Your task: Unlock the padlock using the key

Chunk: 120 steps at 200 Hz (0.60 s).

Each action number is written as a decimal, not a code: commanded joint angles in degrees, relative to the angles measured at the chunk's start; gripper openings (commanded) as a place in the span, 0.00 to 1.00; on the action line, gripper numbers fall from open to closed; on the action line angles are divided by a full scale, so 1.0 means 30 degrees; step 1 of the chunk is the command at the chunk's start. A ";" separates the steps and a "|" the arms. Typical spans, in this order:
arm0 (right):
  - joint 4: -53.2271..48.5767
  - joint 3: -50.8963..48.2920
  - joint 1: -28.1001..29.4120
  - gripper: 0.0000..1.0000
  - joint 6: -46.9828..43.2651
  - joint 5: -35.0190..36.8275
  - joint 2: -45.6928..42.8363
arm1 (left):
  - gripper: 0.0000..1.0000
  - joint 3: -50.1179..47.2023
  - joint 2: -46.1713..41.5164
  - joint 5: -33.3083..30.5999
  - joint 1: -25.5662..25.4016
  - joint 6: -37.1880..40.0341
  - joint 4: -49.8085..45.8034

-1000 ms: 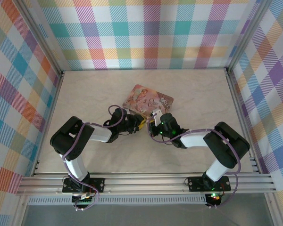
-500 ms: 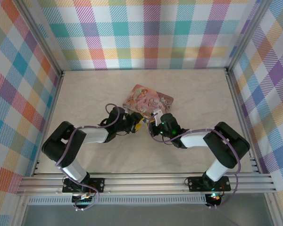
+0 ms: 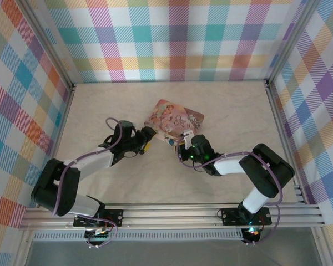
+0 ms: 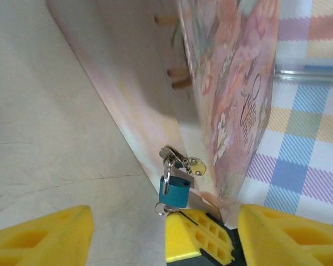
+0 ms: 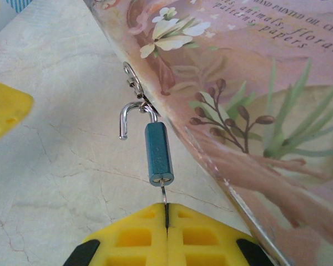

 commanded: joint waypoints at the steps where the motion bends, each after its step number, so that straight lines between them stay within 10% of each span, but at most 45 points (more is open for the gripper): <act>1: 0.1210 -0.0399 -0.0326 0.00 0.1014 -0.0377 -0.0316 | 0.76 0.1407 -0.1459 -0.0682 0.0991 0.2995 -0.3832; 120: 0.2079 -0.0262 -0.0518 0.00 0.1998 -0.1293 0.0532 | 0.88 0.9050 0.4028 0.1487 0.4868 1.1700 -0.8197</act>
